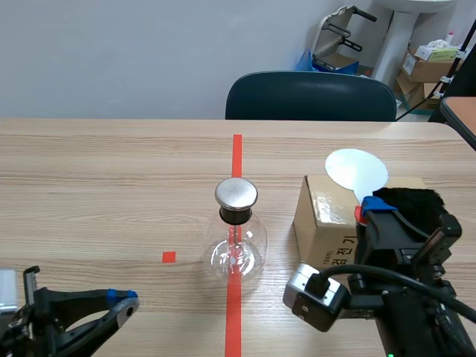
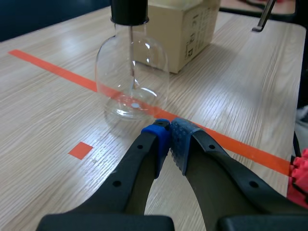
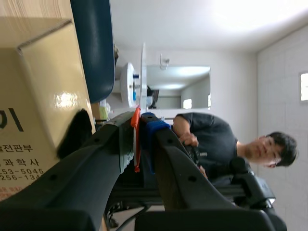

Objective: Do the electroscope experiment

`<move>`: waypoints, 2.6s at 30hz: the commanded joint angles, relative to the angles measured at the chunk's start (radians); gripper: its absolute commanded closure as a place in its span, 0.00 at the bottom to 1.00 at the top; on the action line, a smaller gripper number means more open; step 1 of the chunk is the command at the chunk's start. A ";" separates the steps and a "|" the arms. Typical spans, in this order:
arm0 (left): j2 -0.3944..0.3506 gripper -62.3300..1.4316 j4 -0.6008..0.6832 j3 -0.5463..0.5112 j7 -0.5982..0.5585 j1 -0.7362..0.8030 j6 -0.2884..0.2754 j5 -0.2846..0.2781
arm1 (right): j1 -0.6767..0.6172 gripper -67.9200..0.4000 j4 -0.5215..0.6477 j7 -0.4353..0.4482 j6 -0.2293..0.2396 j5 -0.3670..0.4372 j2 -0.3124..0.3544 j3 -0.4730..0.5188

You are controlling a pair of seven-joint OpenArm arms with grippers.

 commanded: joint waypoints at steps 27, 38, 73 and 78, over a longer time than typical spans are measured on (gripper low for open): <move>-0.355 0.91 0.179 -0.008 -0.206 0.087 -0.257 -0.077 | 0.094 0.99 -0.207 0.063 -0.058 -0.001 -0.039 0.038; -0.366 0.54 0.179 -0.008 -0.195 0.086 -0.265 -0.044 | 0.094 0.89 -0.207 0.063 -0.058 -0.001 -0.039 0.038; -0.481 0.36 0.170 -0.008 -0.318 0.086 -0.402 -0.020 | 0.094 0.00 -0.207 0.066 -0.058 -0.001 -0.038 0.038; -0.481 0.36 0.170 -0.008 -0.318 0.086 -0.402 -0.020 | 0.094 0.00 -0.207 0.066 -0.058 -0.001 -0.038 0.038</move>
